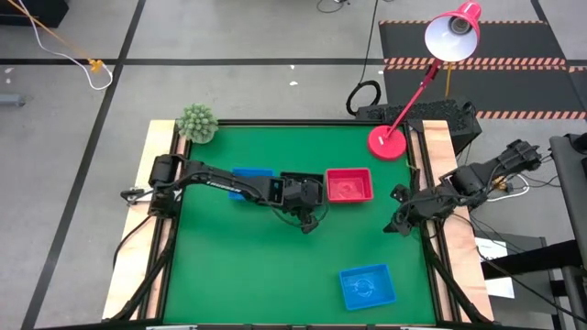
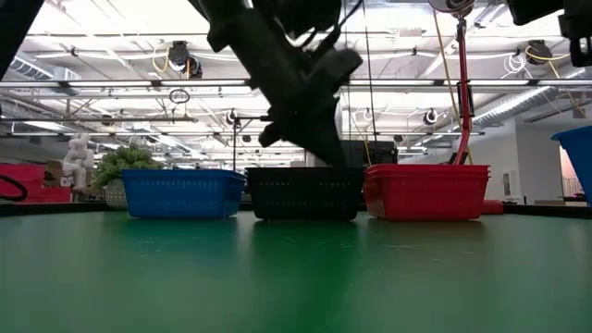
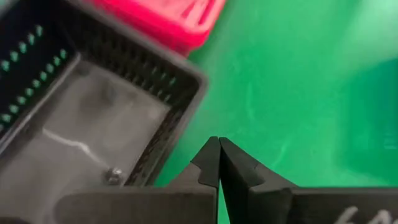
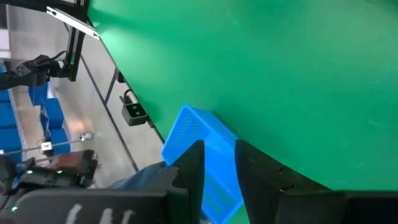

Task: Stack baskets by color
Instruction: Stack the bottom black bin on the top stacked black bins, then stack the bottom blue bin on the top stacked blue bins

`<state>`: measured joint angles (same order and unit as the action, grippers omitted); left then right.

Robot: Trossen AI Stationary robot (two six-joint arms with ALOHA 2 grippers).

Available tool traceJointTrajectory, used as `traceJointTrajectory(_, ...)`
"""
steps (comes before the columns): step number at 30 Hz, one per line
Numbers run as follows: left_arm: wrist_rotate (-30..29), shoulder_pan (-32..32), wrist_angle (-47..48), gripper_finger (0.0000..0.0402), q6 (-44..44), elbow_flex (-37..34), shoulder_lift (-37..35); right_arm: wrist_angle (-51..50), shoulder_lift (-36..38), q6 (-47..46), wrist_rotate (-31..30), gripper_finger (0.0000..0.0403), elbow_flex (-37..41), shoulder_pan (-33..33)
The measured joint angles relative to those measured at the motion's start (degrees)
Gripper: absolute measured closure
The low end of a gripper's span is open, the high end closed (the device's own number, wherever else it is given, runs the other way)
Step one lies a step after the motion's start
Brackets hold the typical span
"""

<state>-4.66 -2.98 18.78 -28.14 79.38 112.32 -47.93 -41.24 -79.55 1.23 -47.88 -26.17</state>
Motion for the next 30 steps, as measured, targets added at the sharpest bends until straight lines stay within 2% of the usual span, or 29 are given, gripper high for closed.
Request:
traceJointTrajectory(5, 0.09, 0.83, -0.54, 0.0389, 1.35, 0.02, 0.22, 0.11, -1.38, -4.00, -2.29, 0.0319, 0.00, -2.73)
traceJointTrajectory(10, 0.13, 0.83, -0.45, 0.0398, 2.49, 0.00, 0.28, 0.01, -3.06, -7.90, -2.84, 0.0319, 0.00, -4.30)
traceJointTrajectory(20, 0.07, 2.45, -0.42, 0.0377, 7.08, 0.00, 0.28, 2.69, -8.84, -23.14, -2.90, 0.0319, 0.00, -10.90)
traceJointTrajectory(26, 6.72, 3.31, -0.67, 0.0376, 7.09, -0.03, -0.54, 6.61, -13.69, -28.42, -3.14, 0.0319, 0.00, -14.14)
traceJointTrajectory(30, 10.83, 1.58, -0.53, 0.0376, 6.78, -0.05, -4.38, 8.43, -16.06, -33.03, -3.03, 0.0319, 0.00, -15.96)
